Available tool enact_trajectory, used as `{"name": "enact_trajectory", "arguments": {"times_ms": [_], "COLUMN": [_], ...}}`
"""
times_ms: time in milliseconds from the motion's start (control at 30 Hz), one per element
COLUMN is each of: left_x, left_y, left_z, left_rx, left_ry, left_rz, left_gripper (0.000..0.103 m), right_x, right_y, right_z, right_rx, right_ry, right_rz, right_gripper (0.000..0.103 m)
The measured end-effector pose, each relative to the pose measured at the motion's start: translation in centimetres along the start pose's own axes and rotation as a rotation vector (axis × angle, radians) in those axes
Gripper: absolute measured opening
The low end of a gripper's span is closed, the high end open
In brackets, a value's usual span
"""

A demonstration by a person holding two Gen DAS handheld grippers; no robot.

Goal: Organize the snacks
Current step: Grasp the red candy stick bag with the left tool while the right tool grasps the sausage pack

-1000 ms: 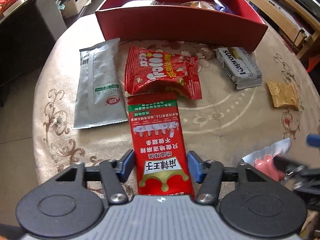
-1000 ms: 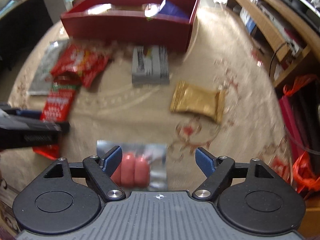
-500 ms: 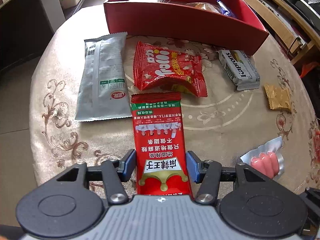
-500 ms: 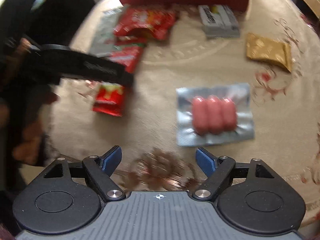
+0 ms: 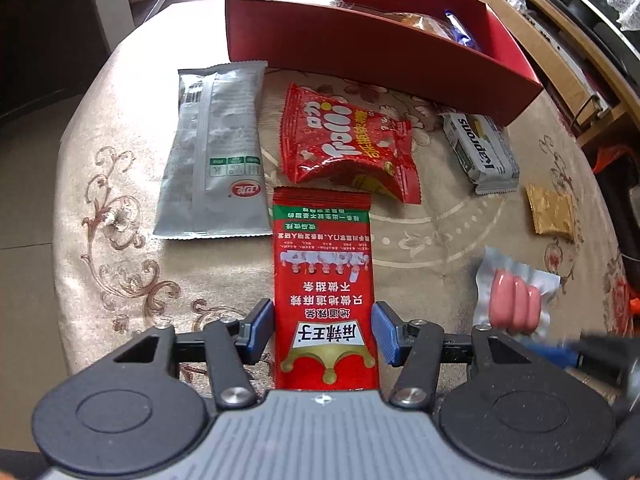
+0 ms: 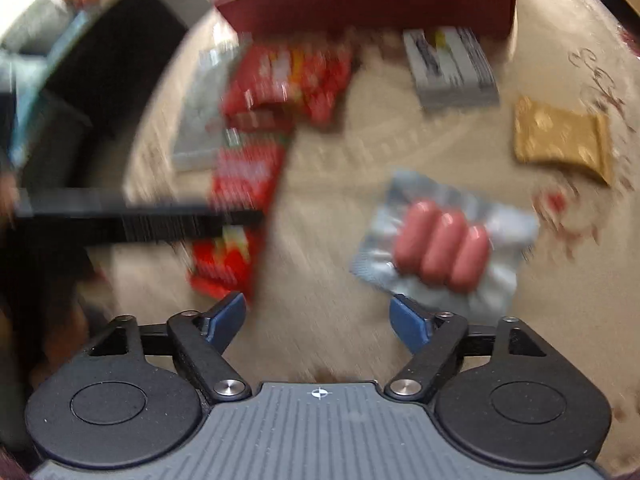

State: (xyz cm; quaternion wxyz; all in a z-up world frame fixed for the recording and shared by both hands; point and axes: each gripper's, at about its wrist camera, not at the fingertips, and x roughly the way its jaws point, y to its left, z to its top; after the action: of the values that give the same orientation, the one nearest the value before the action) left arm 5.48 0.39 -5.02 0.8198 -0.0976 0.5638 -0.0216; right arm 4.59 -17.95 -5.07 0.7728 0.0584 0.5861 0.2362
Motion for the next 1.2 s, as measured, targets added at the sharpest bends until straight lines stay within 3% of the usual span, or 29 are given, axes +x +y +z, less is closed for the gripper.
{"name": "enact_trajectory", "arguments": {"times_ms": [67,133,200,267,367,500,633,767,900,1000,1133,1200], "left_x": [-0.2,-0.1,-0.2,-0.2,-0.2,-0.2,0.0,0.5,0.9,0.9,0.1,-0.3], "left_y": [0.6,1.2,1.0,0.7,0.7,0.7,0.5,-0.6,-1.9,-2.2,-1.6,-1.2], "left_z": [0.2,0.4,0.4,0.2,0.3,0.3,0.1,-0.2,-0.8,-1.0,-1.4,-1.9], "left_rx": [-0.043,-0.050,-0.024,0.009,0.020,0.017,0.030,0.077,0.140,0.148,0.132,0.129], "left_ry": [-0.013,-0.009,-0.013,-0.022,-0.026,-0.015,-0.011,-0.011,-0.017,-0.022,-0.014,-0.008], "left_rz": [-0.005,-0.010,0.001,0.019,0.027,0.022,0.022,0.040,0.092,0.115,0.097,0.089], "left_gripper": [0.050,0.047,0.048,0.049,0.050,0.052,0.059,0.072,0.074,0.070,0.055,0.054], "right_x": [-1.0,-1.8,-2.8,-3.1,-2.4,-0.3,2.0,2.2,1.1,0.5,0.0,-0.5], "right_y": [-0.2,0.1,0.7,1.6,1.5,1.0,1.1,0.6,-1.3,-1.3,-1.2,-1.0], "right_z": [0.9,0.7,0.3,0.4,0.5,1.1,1.8,1.5,0.5,-0.5,-1.9,-2.6], "right_rx": [0.014,-0.035,-0.133,-0.289,-0.521,-0.693,-0.740,-0.676,-0.491,-0.417,-0.339,-0.299], "right_ry": [-0.045,-0.087,-0.118,-0.138,-0.061,0.039,0.102,0.070,0.034,0.028,0.027,0.017], "right_rz": [0.031,0.009,-0.062,-0.189,-0.337,-0.373,-0.318,-0.300,-0.273,-0.314,-0.323,-0.307], "right_gripper": [0.081,0.083,0.085,0.087,0.087,0.087,0.088,0.089,0.076,0.076,0.075,0.075]}}
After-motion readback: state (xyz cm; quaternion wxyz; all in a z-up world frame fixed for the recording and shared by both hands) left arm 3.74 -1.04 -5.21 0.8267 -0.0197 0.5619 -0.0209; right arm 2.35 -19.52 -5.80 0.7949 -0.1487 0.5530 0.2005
